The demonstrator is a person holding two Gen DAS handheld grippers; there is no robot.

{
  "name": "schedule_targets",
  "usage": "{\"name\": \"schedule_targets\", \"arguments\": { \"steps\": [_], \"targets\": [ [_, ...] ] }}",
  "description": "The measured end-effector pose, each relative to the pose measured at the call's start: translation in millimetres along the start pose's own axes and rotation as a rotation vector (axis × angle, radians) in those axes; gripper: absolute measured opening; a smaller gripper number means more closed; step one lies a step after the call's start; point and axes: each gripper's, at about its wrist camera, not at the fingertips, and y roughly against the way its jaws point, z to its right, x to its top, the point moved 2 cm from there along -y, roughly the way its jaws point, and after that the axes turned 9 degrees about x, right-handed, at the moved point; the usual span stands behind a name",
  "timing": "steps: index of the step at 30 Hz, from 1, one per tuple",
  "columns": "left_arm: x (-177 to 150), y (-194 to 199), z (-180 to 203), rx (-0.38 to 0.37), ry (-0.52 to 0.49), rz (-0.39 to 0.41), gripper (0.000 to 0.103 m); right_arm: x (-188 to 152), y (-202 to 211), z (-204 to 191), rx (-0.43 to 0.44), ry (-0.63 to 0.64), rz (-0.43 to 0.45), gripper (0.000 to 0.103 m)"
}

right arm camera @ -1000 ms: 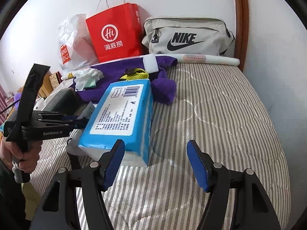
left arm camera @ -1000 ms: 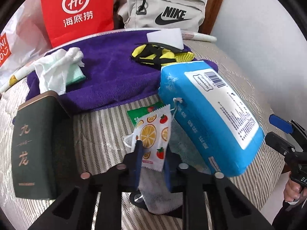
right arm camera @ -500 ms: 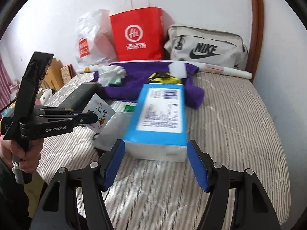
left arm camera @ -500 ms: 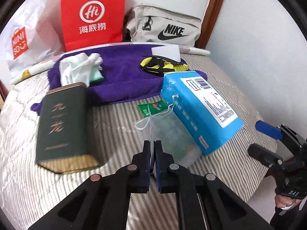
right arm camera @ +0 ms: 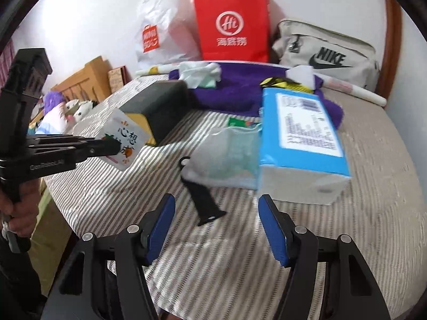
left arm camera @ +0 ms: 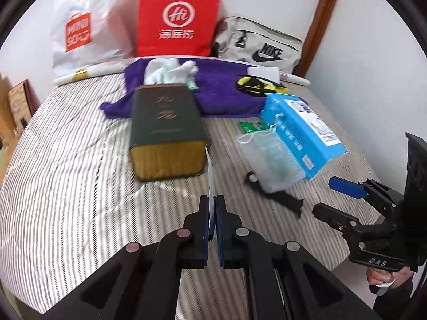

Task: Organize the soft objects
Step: 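Lift the packet with the left tool while the right tool grasps the other black strap piece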

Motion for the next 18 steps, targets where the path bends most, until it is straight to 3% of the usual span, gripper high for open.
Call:
{"name": "schedule_targets", "arguments": {
  "steps": [10,12,14,18],
  "targets": [
    [-13,-8,-27,0.016,0.046,-0.006,0.005,-4,-46,-7,0.003,0.016,-0.096,0.057],
    [-12,-8,-29,0.008,0.048,-0.003,0.005,-5,-49,-10,-0.03,0.046,-0.082,0.045],
    [-11,-9,-30,0.005,0.052,-0.001,0.005,-5,-51,-15,-0.048,0.071,-0.083,0.024],
    [-13,-10,-35,-0.015,0.068,-0.002,0.005,-7,-45,-21,-0.019,0.09,-0.145,0.022]
  ]
}}
